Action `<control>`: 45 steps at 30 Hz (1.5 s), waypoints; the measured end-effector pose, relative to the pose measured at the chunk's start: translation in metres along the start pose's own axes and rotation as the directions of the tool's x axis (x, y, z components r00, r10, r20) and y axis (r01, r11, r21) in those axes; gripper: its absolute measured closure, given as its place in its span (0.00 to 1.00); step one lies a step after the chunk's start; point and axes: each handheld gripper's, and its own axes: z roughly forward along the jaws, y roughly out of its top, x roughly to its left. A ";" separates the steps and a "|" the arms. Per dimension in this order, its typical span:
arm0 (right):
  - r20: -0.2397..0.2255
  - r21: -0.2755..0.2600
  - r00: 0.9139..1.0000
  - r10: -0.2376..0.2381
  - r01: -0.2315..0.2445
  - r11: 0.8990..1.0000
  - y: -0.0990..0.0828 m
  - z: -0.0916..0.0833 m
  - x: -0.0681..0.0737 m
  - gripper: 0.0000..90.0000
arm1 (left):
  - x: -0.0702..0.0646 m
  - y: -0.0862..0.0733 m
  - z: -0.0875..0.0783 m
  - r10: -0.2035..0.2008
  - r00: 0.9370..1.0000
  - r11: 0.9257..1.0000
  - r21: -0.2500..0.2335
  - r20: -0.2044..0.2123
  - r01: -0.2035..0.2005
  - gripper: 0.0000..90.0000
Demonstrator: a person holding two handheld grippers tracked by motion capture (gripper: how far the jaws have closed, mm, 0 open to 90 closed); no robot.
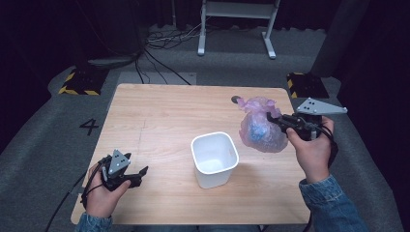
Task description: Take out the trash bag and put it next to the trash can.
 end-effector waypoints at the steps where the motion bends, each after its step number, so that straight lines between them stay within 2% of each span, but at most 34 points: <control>1: 0.003 0.006 1.000 0.004 -0.004 1.000 -0.003 0.001 -0.002 0.98 | 0.000 0.000 0.001 0.003 1.000 1.000 0.003 0.003 -0.003 0.25; 6: 0.006 0.032 1.000 0.013 -0.013 0.999 -0.018 0.011 -0.008 0.98 | 0.002 -0.005 0.007 0.015 1.000 0.999 0.036 0.007 -0.015 0.26; 14: -0.001 0.080 1.000 0.029 -0.029 0.996 -0.041 0.030 -0.011 0.98 | 0.006 -0.013 0.014 -0.018 1.000 0.998 0.057 0.009 0.017 0.26; 27: -0.046 0.116 0.998 0.038 -0.033 0.993 -0.062 0.059 -0.005 0.98 | 0.000 -0.014 0.022 0.003 1.000 0.997 0.079 0.028 -0.005 0.26; 29: -0.064 0.128 0.997 0.039 -0.030 0.991 -0.068 0.066 -0.003 0.98 | 0.000 -0.014 0.023 0.014 0.999 0.996 0.084 0.034 -0.017 0.26; 36: -0.089 0.135 0.995 0.052 -0.039 0.990 -0.076 0.072 0.000 0.96 | -0.002 -0.014 0.023 0.008 0.999 0.997 0.080 0.042 -0.011 0.26; 38: -0.091 0.136 0.994 0.059 -0.046 0.990 -0.076 0.070 0.001 0.94 | -0.002 -0.013 0.024 0.013 0.999 0.997 0.079 0.045 -0.016 0.26; 41: -0.092 0.125 0.994 0.066 -0.054 0.991 -0.074 0.065 0.001 0.82 | -0.004 -0.012 0.024 0.015 0.998 0.997 0.080 0.053 -0.019 0.26; 45: -0.077 0.106 0.995 0.063 -0.055 0.993 -0.071 0.057 0.003 0.54 | -0.005 -0.010 0.023 0.018 0.998 0.997 0.074 0.057 -0.022 0.25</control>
